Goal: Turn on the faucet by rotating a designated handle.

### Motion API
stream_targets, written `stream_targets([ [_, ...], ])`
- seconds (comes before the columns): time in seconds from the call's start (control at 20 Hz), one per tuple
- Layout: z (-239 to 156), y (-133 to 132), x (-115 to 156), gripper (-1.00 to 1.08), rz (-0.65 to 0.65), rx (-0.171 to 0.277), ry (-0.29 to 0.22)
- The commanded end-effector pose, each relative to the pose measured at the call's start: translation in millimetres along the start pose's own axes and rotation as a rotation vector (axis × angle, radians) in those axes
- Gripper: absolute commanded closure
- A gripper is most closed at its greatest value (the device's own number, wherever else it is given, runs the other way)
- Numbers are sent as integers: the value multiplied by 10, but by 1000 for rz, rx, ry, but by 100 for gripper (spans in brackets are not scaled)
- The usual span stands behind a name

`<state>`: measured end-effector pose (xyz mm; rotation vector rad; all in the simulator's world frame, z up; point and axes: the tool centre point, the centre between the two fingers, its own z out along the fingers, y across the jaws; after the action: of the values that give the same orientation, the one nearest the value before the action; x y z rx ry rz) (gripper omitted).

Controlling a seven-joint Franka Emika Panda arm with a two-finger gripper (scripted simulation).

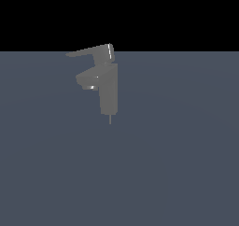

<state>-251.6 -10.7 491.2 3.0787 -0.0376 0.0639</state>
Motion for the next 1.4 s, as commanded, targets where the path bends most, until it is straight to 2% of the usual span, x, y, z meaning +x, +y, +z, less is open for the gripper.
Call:
stream_targets([
  [0.0, -2, -6, 25, 108, 11, -3, -2],
  [0.55, -16, -86, 323, 108, 142, -30, -19],
  [1.35, 118, -382, 1131, 108, 466, -88, -48],
])
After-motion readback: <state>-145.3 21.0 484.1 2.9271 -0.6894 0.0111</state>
